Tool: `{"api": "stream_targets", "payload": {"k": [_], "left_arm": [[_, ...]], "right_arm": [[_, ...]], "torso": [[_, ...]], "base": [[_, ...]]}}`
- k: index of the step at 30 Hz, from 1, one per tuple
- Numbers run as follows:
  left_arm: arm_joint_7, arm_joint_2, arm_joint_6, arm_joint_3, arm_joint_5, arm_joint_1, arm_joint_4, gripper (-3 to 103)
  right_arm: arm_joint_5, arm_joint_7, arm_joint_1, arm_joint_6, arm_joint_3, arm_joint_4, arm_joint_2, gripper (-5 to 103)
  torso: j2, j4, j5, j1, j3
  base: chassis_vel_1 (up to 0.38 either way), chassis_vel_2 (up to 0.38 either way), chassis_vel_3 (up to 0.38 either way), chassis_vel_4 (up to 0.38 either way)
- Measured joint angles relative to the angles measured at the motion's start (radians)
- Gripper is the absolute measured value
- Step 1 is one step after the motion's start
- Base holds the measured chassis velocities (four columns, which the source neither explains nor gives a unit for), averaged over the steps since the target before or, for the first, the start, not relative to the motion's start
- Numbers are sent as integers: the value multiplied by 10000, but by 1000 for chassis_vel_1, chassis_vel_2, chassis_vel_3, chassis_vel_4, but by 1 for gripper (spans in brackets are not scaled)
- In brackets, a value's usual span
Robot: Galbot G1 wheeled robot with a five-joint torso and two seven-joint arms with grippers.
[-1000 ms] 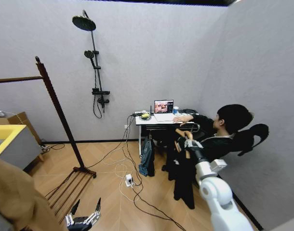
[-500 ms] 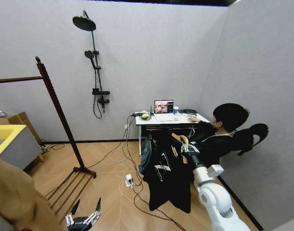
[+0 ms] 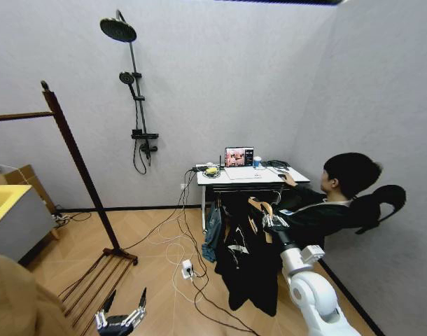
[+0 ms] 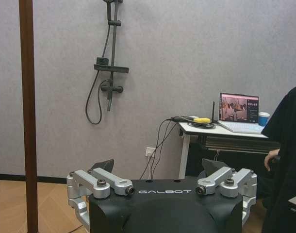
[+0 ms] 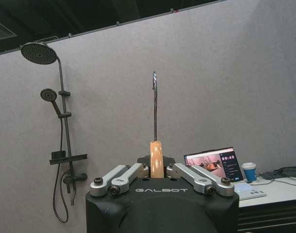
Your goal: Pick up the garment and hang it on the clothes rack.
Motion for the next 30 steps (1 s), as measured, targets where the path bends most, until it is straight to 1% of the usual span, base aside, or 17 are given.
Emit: {"api": "stream_targets", "payload": {"k": [2,10,15,19,22,24,30], "left_arm": [[0,0,0,0,0,0,0,100],[0,0,0,0,0,-1,0,100],[0,0,0,0,0,0,0,100],[0,0,0,0,0,0,0,100],[-1,0,0,-1,0,0,0,100],[0,0,0,0,0,0,0,100],[0,0,0,0,0,0,0,100]], "right_arm": [[-42,-62,-25,63,-24,-11,18,10],[-125,-219,-80,296,40,-121,23,10],[-141,-252,-80,417,94,-204,26,10],[-218,-258,-132,401,130,-214,52,10],[-329,-204,-143,323,137,-214,91,10],[-368,-207,-129,289,135,-215,95,10],[-374,-224,-109,278,132,-230,90,10]], "torso": [[0,3,-2,0,0],[-3,0,0,6,2],[2,-1,-1,-3,-1],[3,0,0,-5,-2],[2,6,-1,-4,0],[2,0,-1,-3,0],[1,-2,-1,-1,0]], "base": [[-91,108,90,-107],[-81,87,86,-71],[45,1,10,47],[83,0,1,73],[50,53,35,69],[0,0,0,0],[17,44,-28,-54]]}}
